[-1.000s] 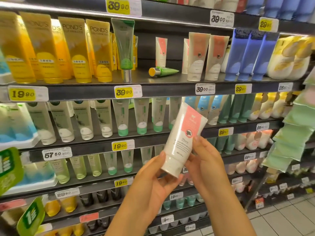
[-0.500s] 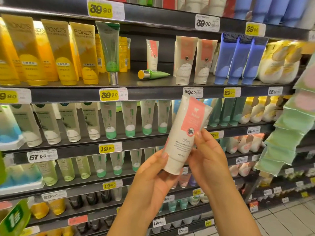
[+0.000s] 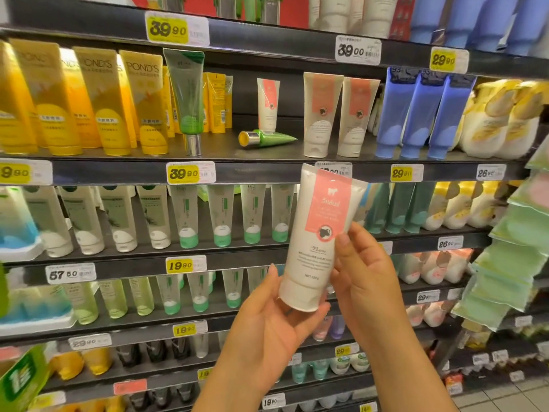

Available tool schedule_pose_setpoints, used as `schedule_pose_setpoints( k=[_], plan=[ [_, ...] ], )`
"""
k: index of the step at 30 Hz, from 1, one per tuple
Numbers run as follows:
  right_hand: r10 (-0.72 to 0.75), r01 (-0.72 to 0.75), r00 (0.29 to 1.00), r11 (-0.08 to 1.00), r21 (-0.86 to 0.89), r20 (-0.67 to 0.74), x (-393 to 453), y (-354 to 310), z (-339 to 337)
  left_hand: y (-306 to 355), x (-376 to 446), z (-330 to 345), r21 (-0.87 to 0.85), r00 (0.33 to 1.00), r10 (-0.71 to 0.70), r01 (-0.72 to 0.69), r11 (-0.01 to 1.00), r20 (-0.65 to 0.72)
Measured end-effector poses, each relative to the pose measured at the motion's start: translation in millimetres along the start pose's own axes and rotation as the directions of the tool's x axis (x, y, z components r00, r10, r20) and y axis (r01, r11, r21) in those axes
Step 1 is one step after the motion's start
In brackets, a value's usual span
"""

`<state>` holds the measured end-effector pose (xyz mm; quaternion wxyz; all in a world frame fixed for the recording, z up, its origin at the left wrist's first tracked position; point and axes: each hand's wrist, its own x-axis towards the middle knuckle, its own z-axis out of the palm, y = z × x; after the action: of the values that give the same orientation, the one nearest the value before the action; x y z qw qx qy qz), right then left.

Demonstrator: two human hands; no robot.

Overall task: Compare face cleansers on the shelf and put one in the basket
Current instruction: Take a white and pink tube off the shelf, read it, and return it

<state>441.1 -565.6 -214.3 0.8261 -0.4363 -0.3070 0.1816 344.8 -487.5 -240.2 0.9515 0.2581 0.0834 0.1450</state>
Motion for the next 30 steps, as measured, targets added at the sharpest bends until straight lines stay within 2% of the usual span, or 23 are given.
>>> schedule_pose_setpoints(
  k=[3,6,11,14,16,24,30],
  plan=[
    [0.034,-0.033,0.999,0.996,0.078,-0.009,3.8,2.4,-4.2,-2.2,1.7,2.6,-0.003,0.999,-0.039,0.039,0.999,0.002],
    [0.07,-0.066,0.997,0.989,0.132,-0.028,10.1,3.3,-8.0,-2.1,2.5,5.7,0.005,1.0,0.003,-0.003,1.0,-0.009],
    [0.117,-0.115,0.992,0.992,-0.054,0.036,15.2,2.7,-14.3,1.4,8.2,7.0,0.096,0.986,0.123,-0.113,0.989,-0.11],
    [0.138,-0.122,0.986,0.981,-0.153,0.098,15.3,3.9,-13.7,1.0,10.2,8.5,0.111,0.978,0.171,-0.158,0.981,-0.12],
    [0.132,-0.117,0.988,0.98,-0.162,0.085,16.4,4.9,-13.8,1.5,9.5,9.7,0.121,0.976,0.187,-0.173,0.978,-0.114],
    [0.121,-0.124,0.992,0.988,0.096,0.044,18.9,9.0,-11.0,5.8,9.1,10.6,0.105,0.985,0.117,-0.104,0.989,-0.127],
    [0.12,-0.125,0.992,0.982,0.139,0.043,19.8,9.7,-10.3,6.7,10.0,8.4,0.131,0.984,0.135,-0.119,0.984,-0.119]
  ],
)
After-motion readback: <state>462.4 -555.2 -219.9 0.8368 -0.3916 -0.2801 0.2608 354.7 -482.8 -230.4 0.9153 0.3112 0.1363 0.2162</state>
